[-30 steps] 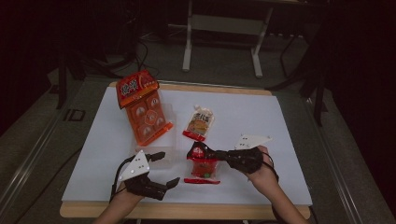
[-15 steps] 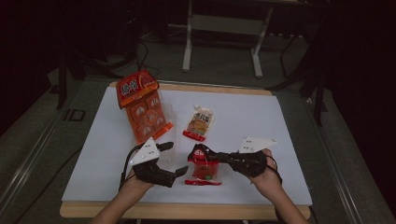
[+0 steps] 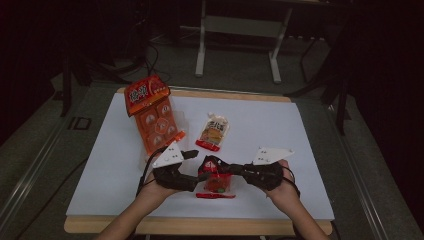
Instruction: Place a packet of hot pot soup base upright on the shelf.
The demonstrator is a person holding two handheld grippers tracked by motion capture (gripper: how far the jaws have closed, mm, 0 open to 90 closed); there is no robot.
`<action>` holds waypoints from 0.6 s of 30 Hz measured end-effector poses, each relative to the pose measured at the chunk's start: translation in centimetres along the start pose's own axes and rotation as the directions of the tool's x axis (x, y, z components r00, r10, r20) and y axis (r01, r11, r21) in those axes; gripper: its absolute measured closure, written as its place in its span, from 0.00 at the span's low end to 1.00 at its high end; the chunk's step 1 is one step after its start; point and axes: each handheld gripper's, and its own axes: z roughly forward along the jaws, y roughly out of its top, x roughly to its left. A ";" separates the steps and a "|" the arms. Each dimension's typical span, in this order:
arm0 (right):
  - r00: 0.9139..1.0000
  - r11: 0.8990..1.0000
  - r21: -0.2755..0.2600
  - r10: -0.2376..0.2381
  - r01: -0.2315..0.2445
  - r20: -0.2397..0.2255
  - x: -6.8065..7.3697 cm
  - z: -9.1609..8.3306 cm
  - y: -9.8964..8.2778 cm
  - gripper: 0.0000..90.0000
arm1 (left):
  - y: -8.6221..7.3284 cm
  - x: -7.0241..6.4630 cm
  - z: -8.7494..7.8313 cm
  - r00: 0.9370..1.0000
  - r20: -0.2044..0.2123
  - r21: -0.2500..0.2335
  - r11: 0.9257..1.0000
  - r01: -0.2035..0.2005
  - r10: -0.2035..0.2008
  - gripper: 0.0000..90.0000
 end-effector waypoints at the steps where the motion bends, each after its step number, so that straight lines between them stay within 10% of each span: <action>1: 1.000 1.000 0.002 -0.002 0.002 -0.002 0.1 0.1 0.0 0.98 | 0.1 0.1 0.1 1.000 0.010 0.002 1.000 -0.002 0.002 0.31; 13: 1.000 1.000 0.014 -0.007 0.007 -0.002 0.2 0.3 -0.2 0.98 | 0.7 -0.2 0.6 0.996 0.025 0.014 0.997 -0.080 0.080 0.94; 18: 1.000 1.000 0.003 0.000 0.000 -0.011 0.0 0.3 -0.2 0.97 | 0.8 0.2 0.3 0.996 0.046 -0.012 0.997 -0.081 0.082 0.97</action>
